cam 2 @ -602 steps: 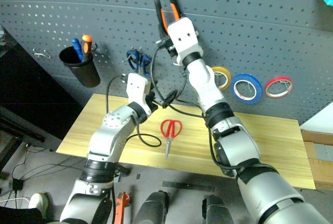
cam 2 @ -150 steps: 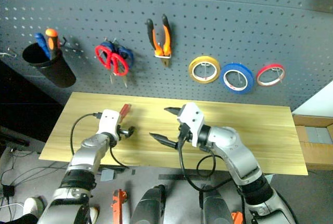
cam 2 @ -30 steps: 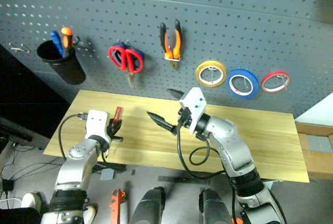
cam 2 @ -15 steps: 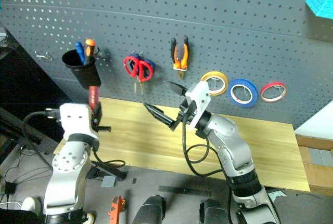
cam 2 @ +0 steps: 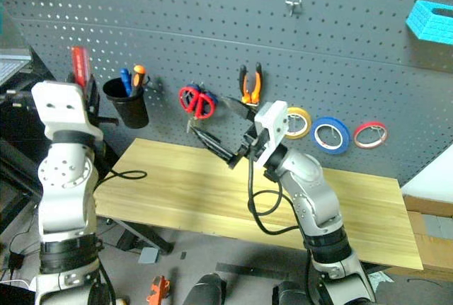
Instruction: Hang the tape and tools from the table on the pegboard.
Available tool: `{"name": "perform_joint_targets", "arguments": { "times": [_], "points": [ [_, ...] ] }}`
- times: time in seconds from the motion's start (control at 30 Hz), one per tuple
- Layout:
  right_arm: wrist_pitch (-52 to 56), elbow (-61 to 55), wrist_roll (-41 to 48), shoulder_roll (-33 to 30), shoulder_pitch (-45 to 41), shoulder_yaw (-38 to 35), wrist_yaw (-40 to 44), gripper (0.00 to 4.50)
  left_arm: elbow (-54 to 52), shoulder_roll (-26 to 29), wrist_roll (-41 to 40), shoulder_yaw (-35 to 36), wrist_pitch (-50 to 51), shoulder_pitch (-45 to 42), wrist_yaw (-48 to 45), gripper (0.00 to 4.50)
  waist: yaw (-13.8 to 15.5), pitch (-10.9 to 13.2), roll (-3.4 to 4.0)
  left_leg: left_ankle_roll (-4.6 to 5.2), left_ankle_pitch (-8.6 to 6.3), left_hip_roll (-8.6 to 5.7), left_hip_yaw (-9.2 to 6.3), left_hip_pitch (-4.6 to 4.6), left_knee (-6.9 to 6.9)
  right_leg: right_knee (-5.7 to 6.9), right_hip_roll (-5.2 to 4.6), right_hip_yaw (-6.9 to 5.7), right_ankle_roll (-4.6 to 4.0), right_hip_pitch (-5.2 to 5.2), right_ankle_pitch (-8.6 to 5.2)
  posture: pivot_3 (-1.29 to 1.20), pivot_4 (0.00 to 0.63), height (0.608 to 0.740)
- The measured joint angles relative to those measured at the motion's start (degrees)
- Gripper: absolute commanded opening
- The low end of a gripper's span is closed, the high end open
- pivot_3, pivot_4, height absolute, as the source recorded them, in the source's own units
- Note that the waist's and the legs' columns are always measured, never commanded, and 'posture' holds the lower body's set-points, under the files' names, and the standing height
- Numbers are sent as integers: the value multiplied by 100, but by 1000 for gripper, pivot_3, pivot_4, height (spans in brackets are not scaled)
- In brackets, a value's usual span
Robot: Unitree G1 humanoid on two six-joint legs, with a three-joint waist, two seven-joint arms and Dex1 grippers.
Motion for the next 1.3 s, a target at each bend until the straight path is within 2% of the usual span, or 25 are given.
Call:
{"name": "perform_joint_targets", "arguments": {
  "times": [0.3, 0.5, 1.3],
  "points": [
    [-81, 20, 0, 0, -60, 2, -40, 4500, 530, 41, -24, -2, -201, -489, -5, 818, 40, -48, -7, 2, 2, 2, 0, 9, 4, 6, 4, 0, -6, 10, 4, 262, 21, 740],
    [-87, 35, 1, -1, -131, -3, -103, 4500, 990, 100, -24, -16, -387, -1074, -4, 818, 44, -48, -6, 3, 1, 2, 0, 70, -6, -7, 4, -1, -7, 78, 1, 253, 26, 740],
    [-94, 76, 3, 0, -288, -9, -217, 4500, 3630, 70, -434, -68, -1865, -2940, 11, 818, 0, -44, 0, 4, 1, 2, -2, 73, -4, -4, 6, -2, -7, 82, 1, 231, 73, 740]
  ]
}}
